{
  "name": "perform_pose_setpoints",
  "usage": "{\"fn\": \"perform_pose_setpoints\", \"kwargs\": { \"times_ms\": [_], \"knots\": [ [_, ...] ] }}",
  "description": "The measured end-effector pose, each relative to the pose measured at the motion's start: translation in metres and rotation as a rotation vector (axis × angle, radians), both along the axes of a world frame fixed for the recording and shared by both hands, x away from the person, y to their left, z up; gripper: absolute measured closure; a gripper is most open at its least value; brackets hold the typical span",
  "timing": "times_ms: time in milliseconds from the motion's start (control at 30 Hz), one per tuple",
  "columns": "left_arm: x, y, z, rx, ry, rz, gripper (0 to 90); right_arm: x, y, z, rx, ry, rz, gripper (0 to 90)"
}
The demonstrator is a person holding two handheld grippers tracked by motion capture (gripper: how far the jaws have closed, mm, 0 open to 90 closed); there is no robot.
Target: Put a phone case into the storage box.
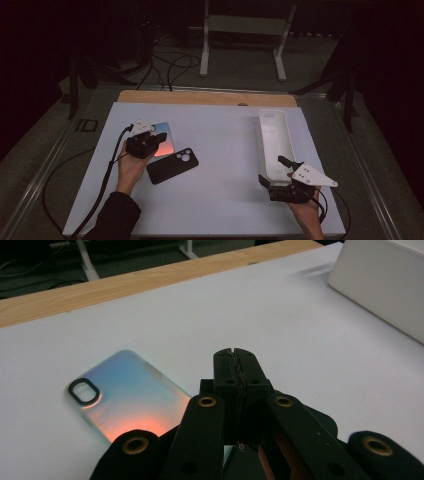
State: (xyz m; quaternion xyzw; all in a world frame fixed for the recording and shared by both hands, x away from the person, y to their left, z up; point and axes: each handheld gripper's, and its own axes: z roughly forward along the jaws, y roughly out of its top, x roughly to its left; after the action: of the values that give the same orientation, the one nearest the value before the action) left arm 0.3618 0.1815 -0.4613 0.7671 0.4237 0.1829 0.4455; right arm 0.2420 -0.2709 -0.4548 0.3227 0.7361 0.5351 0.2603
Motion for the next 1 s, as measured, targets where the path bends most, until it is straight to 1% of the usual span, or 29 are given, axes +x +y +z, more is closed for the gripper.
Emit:
{"fn": "perform_pose_setpoints", "kwargs": {
  "times_ms": [133, 167, 267, 400, 533, 700, 867, 933, 967, 1000],
  "knots": [
    [0.004, -0.004, -0.002, 0.001, 0.006, -0.006, 89.8, 0.0, 0.0, 0.0, -0.002, 0.002, -0.002, 8.5],
    [0.007, -0.006, -0.003, 0.003, 0.013, -0.007, 89.8, 0.0, 0.0, 0.0, -0.003, 0.003, -0.002, 8.5],
    [0.009, -0.008, -0.006, 0.013, 0.019, -0.01, 89.8, 0.0, 0.001, 0.0, -0.006, 0.003, -0.001, 8.5],
    [0.016, -0.013, -0.012, 0.014, 0.04, -0.003, 89.9, 0.0, 0.001, 0.0, -0.007, 0.002, 0.001, 8.5],
    [0.021, -0.016, -0.017, 0.025, 0.058, -0.001, 89.9, 0.0, 0.001, 0.0, -0.009, 0.003, 0.0, 8.6],
    [0.026, -0.021, -0.025, 0.042, 0.088, 0.003, 89.9, 0.001, 0.001, -0.001, -0.011, 0.004, 0.002, 8.5],
    [0.031, -0.026, -0.035, 0.059, 0.128, -0.002, 89.9, 0.001, 0.001, -0.001, -0.011, 0.007, 0.002, 8.6],
    [0.033, -0.027, -0.037, 0.063, 0.141, -0.002, 89.9, 0.001, 0.002, -0.001, -0.011, 0.007, 0.003, 8.6],
    [0.033, -0.027, -0.037, 0.063, 0.141, -0.002, 89.9, 0.001, 0.002, -0.001, -0.011, 0.007, 0.003, 8.6],
    [0.034, -0.029, -0.041, 0.069, 0.154, -0.005, 89.9, 0.001, 0.002, -0.001, -0.011, 0.007, 0.003, 8.6]
  ]
}}
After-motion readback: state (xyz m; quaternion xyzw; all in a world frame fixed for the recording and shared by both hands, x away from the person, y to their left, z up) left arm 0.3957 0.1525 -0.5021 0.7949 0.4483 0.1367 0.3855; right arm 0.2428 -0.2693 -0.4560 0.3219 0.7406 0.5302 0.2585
